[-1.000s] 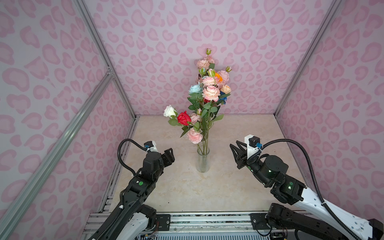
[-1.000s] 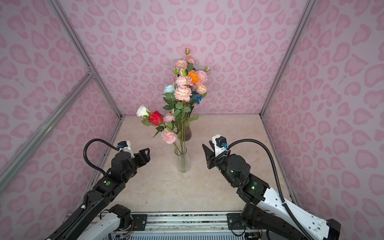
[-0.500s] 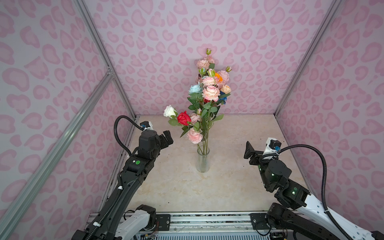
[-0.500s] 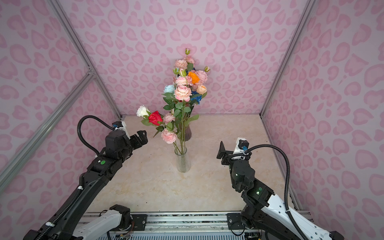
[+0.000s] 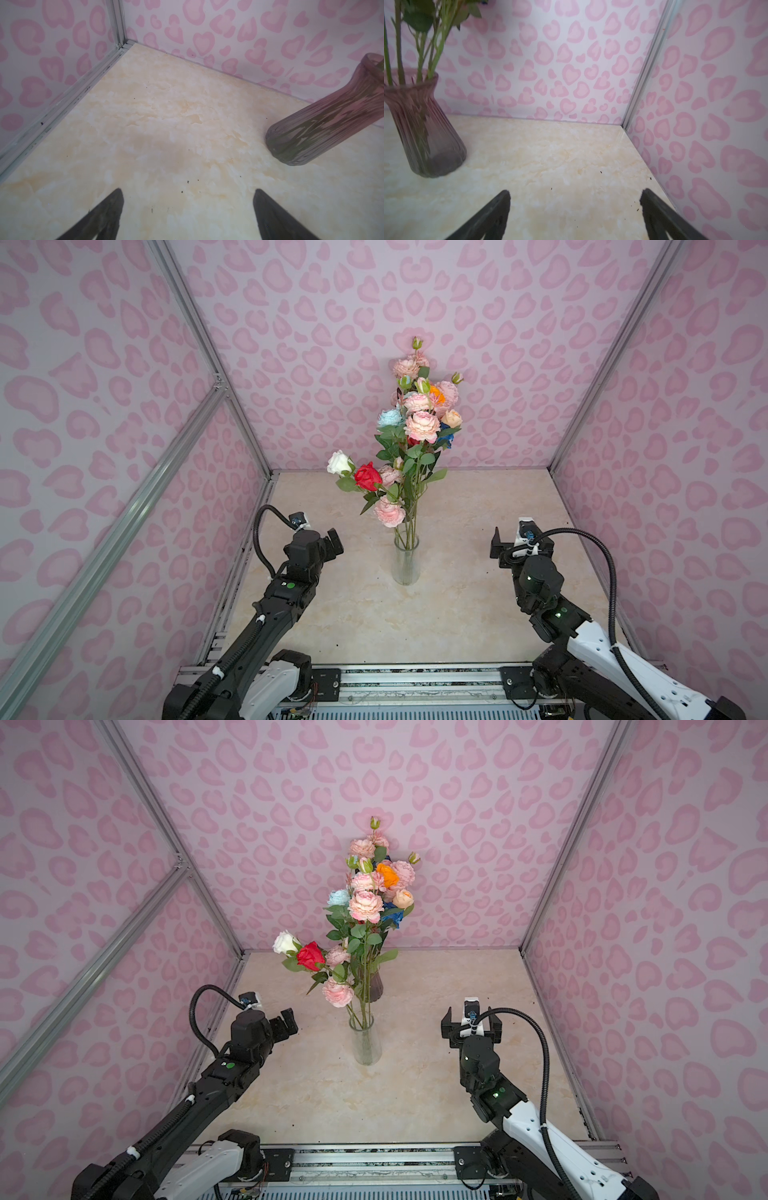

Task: Arrange the flowers into the vase

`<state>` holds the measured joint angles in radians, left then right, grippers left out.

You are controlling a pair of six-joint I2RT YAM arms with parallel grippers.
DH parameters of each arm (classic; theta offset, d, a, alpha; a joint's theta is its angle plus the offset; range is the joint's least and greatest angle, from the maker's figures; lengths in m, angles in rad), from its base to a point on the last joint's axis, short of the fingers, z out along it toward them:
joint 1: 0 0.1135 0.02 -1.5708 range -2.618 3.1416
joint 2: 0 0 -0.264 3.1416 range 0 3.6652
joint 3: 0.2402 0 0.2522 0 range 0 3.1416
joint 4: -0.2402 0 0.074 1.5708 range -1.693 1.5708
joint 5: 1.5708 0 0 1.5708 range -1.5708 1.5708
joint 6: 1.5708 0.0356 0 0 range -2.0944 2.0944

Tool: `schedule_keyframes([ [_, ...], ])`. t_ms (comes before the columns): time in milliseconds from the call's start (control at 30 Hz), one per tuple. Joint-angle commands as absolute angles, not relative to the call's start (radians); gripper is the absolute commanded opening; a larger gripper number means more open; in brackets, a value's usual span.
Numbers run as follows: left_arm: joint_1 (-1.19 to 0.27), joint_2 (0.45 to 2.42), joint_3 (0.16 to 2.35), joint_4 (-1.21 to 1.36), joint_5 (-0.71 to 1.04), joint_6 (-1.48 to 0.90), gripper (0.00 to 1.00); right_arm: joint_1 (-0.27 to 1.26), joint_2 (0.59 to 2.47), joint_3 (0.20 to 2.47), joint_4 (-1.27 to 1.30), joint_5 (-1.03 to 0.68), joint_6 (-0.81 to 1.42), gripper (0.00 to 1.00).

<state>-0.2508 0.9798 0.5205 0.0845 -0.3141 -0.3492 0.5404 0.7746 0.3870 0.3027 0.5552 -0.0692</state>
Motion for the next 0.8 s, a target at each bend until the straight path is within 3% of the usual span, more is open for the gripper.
schedule_keyframes([
  [0, -0.233, 1.013, 0.453, 0.452, -0.372, -0.145, 0.98, 0.498, 0.808, 0.367, 0.449, 0.401, -0.133, 0.98],
  [167, -0.218, 1.179, 0.34, 0.734, -0.503, 0.003, 0.98, 0.41, 0.909, 0.315, 0.532, 0.251, -0.281, 0.98],
  [367, -0.171, 1.429, 0.271, 1.098, -0.471, 0.046, 0.98, 0.312, 1.056, 0.272, 0.603, 0.195, -0.288, 0.98],
  [433, -0.117, 1.406, 0.278, 1.032, -0.406, -0.013, 0.98, 0.276, 1.111, 0.241, 0.696, 0.19, -0.242, 0.98],
  [533, -0.027, 1.478, 0.233, 1.179, -0.303, -0.089, 0.98, 0.246, 1.2, 0.221, 0.83, 0.19, -0.172, 0.98],
  [767, -0.008, 1.469, 0.324, 0.978, -0.188, -0.068, 0.98, 0.199, 1.398, 0.196, 1.101, 0.218, -0.153, 0.99],
])
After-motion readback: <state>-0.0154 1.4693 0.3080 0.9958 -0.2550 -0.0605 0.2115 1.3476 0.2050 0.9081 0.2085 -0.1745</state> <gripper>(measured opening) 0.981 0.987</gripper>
